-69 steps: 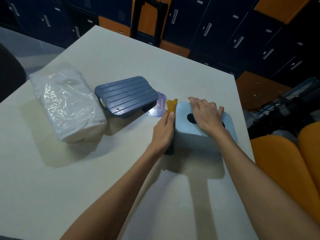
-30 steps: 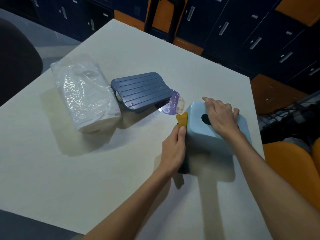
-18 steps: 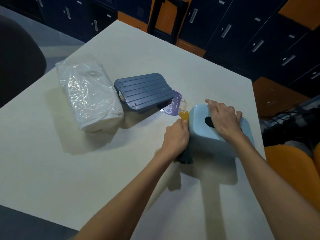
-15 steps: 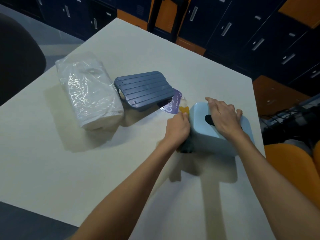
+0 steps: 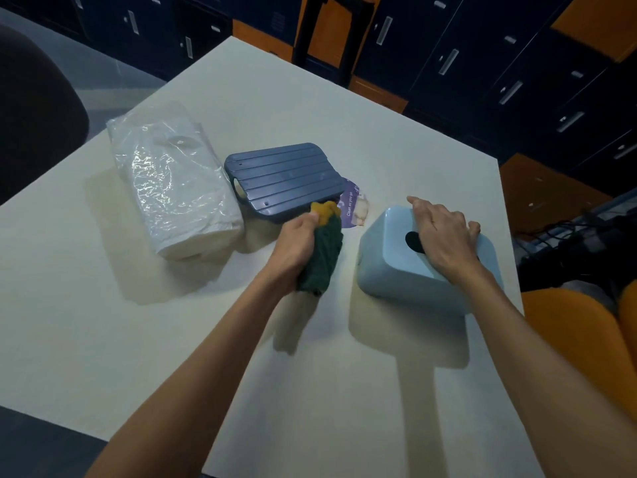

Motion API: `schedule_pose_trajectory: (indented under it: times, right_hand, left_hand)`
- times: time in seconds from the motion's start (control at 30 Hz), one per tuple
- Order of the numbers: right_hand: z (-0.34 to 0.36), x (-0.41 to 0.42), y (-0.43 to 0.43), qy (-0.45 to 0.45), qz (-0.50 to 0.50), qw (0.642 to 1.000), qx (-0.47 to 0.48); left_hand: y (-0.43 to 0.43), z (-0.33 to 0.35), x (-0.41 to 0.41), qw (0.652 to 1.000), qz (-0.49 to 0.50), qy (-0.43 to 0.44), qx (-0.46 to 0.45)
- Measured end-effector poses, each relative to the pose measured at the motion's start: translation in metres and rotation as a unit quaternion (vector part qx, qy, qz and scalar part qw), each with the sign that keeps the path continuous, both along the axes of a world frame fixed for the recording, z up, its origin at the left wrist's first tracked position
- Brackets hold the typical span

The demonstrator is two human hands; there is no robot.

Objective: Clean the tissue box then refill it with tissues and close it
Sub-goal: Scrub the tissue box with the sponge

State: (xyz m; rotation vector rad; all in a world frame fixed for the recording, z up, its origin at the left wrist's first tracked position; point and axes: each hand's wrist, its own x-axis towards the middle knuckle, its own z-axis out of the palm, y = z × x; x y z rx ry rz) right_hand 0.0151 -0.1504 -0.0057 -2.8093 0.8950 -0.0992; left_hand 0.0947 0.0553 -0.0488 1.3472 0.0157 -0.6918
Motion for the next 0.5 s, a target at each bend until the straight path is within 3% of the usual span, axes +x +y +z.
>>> schedule_pose_trajectory:
  times: [0.1,0.23,0.5]
  right_hand:
    - [0.001,0.000,0.001,-0.004,-0.002,1.000,0.007]
    - [-0.001,0.000,0.000,-0.007,-0.003,1.000,0.003]
    - [-0.003,0.003,-0.003,-0.005,-0.002,1.000,0.005]
  left_hand:
    - [-0.023,-0.001,0.004,0.996,0.015,-0.083,0.031]
    - [-0.057,-0.002,-0.026,0.975,-0.045,-0.187,0.109]
    - [-0.033,-0.009,-0.111,0.988,0.023,-0.118,0.091]
